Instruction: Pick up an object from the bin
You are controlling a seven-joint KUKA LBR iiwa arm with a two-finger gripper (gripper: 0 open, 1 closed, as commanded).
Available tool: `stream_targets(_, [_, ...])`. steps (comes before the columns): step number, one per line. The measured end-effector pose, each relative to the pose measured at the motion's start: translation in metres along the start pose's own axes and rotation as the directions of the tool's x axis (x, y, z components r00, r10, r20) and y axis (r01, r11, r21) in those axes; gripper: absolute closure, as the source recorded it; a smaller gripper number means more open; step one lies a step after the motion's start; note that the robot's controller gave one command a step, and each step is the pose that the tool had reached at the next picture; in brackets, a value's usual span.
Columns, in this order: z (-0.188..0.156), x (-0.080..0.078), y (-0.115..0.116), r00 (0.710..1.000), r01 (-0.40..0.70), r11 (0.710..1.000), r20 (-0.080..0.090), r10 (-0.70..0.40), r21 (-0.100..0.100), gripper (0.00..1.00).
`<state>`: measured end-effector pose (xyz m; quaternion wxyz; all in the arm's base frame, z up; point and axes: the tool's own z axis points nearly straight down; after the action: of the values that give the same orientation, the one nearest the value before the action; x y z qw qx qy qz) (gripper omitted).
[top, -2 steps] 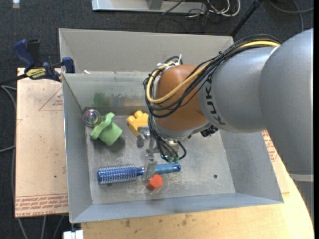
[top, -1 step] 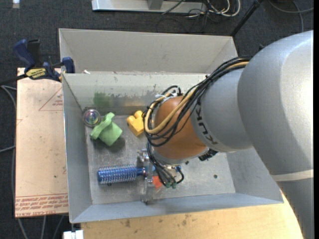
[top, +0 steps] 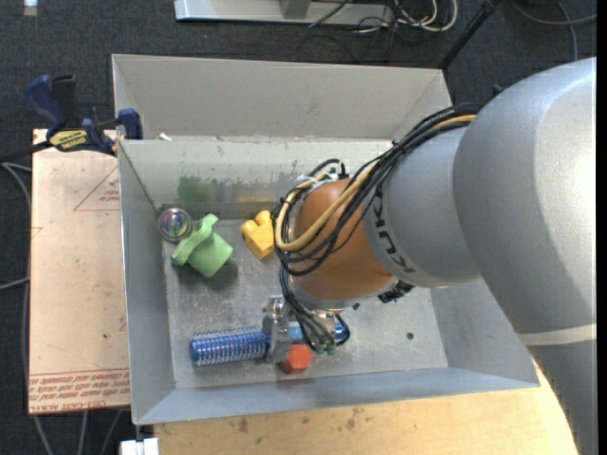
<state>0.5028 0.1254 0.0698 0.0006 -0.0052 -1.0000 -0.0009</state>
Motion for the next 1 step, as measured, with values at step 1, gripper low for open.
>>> stream_targets(1, [-0.1291,0.0088,0.0716,1.0,-0.019,1.0,0.007,0.019,-0.003,1.0])
